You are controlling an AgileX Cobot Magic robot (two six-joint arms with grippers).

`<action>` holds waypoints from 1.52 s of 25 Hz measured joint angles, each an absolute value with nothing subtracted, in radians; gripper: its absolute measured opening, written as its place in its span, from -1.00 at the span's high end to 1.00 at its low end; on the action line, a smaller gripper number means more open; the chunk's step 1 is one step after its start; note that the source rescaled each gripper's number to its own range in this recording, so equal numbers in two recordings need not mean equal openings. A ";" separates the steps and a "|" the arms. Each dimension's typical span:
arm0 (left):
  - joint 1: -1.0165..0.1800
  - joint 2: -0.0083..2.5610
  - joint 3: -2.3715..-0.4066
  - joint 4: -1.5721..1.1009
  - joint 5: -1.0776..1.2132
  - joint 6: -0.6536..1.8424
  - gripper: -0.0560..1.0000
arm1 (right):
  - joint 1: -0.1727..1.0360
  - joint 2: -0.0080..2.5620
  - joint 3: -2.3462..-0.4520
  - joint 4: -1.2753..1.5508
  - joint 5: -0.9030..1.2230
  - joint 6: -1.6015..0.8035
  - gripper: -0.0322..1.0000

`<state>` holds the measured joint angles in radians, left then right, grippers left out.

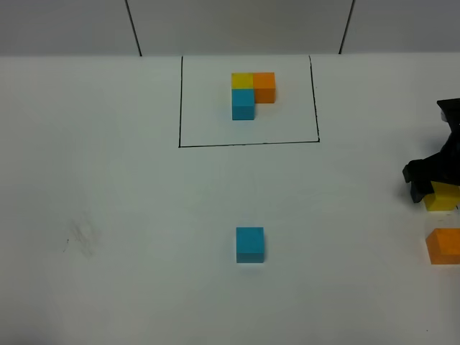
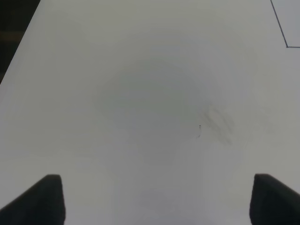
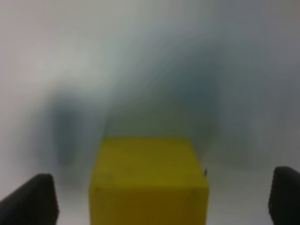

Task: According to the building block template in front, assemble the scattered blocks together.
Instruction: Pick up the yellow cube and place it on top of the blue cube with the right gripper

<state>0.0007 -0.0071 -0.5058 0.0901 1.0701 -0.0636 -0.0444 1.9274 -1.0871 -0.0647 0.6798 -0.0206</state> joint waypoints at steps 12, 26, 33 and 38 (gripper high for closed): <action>0.001 -0.007 -0.506 0.090 1.070 -0.064 -0.42 | -0.044 1.911 -1.095 -0.021 0.677 -0.007 0.54; 0.001 -0.007 -0.506 0.090 1.070 -0.064 -0.42 | 0.431 1.836 -1.305 -0.054 0.729 0.505 0.54; 0.001 -0.007 -0.506 0.090 1.070 -0.064 -0.42 | 0.653 1.915 -1.420 -0.228 0.856 0.890 0.54; 0.001 -0.007 -0.506 0.090 1.070 -0.064 -0.42 | 0.721 1.950 -1.426 -0.228 0.854 0.932 0.54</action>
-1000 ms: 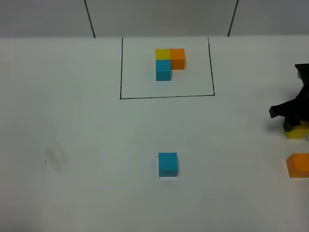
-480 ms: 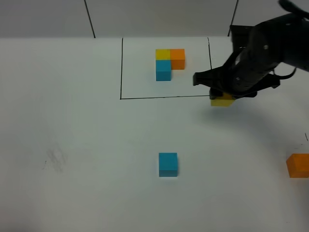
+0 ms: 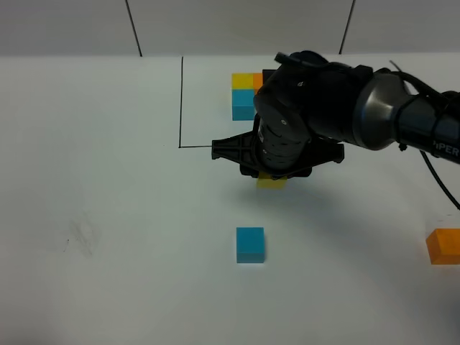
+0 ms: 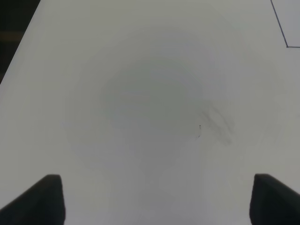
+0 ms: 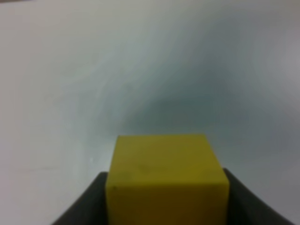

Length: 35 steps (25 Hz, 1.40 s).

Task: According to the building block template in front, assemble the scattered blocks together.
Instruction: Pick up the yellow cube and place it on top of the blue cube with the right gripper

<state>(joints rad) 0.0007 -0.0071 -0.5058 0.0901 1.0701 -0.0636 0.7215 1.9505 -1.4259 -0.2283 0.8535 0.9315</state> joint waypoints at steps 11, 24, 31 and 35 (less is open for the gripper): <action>0.001 -0.007 -0.506 0.090 1.070 -0.064 -0.42 | 0.782 2.035 -1.427 -0.211 0.849 0.989 0.54; 0.001 -0.007 -0.506 0.091 1.070 -0.063 -0.42 | 0.812 2.080 -1.428 -0.237 0.856 0.985 0.54; 0.001 -0.007 -0.506 0.091 1.070 -0.063 -0.42 | 0.812 2.090 -1.428 -0.237 0.853 0.985 0.54; 0.001 -0.007 -0.506 0.091 1.070 -0.063 -0.42 | 0.812 2.106 -1.428 -0.237 0.843 0.985 0.54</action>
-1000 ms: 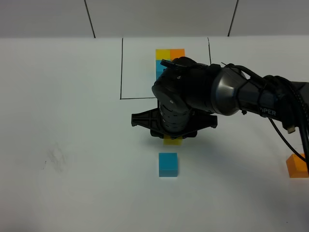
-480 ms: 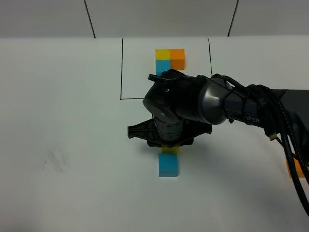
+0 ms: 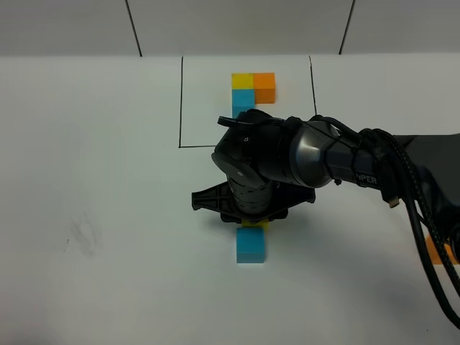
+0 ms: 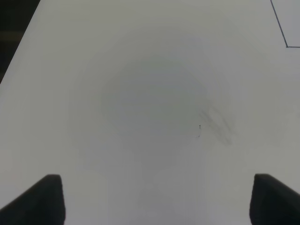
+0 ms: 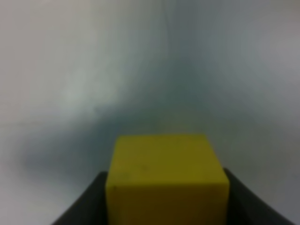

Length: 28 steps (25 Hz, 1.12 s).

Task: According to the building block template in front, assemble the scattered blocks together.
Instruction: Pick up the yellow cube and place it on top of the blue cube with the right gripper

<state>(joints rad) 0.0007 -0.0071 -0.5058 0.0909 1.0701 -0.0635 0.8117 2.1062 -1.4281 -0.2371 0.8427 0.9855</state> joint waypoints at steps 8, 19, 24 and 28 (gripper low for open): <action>0.001 -0.007 -0.506 0.091 1.070 -0.063 -0.42 | 0.812 2.128 -1.428 -0.216 0.807 0.985 0.54; 0.001 -0.007 -0.506 0.091 1.070 -0.063 -0.42 | 0.812 2.157 -1.438 -0.219 0.814 0.985 0.54; 0.001 -0.007 -0.506 0.091 1.070 -0.063 -0.42 | 0.812 2.163 -1.443 -0.219 0.820 0.977 0.54; 0.001 -0.007 -0.506 0.091 1.070 -0.064 -0.42 | 0.812 2.174 -1.478 -0.218 0.859 0.970 0.54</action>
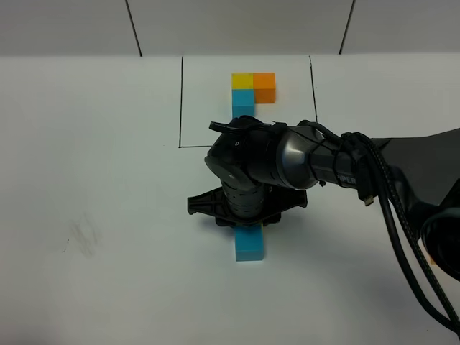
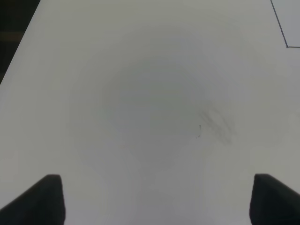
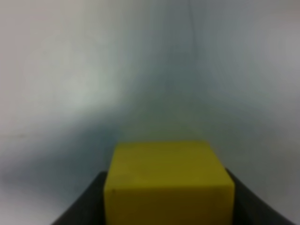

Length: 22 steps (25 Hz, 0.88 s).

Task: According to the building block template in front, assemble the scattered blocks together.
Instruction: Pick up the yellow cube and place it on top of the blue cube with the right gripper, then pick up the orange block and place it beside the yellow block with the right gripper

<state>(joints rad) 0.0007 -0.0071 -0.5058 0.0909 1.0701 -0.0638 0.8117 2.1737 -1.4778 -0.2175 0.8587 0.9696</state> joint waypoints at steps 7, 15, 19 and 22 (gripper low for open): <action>0.001 -0.007 -0.506 0.091 1.070 -0.063 -0.42 | 0.812 2.184 -1.590 -0.293 0.986 0.940 -0.39; 0.001 -0.007 -0.506 0.091 1.070 -0.063 -0.42 | 0.800 2.070 -1.657 -0.586 1.164 0.937 -0.57; 0.001 -0.007 -0.506 0.091 1.070 -0.063 -0.42 | 0.722 1.961 -1.657 -0.684 1.195 0.840 -0.56; 0.001 -0.007 -0.506 0.091 1.070 -0.063 -0.42 | 0.613 1.880 -1.657 -0.676 1.199 0.710 -0.56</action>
<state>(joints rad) 0.0007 -0.0071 -0.5058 0.0909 1.0701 -0.0629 0.6133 1.8801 -1.6565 -0.6757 1.1986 0.7096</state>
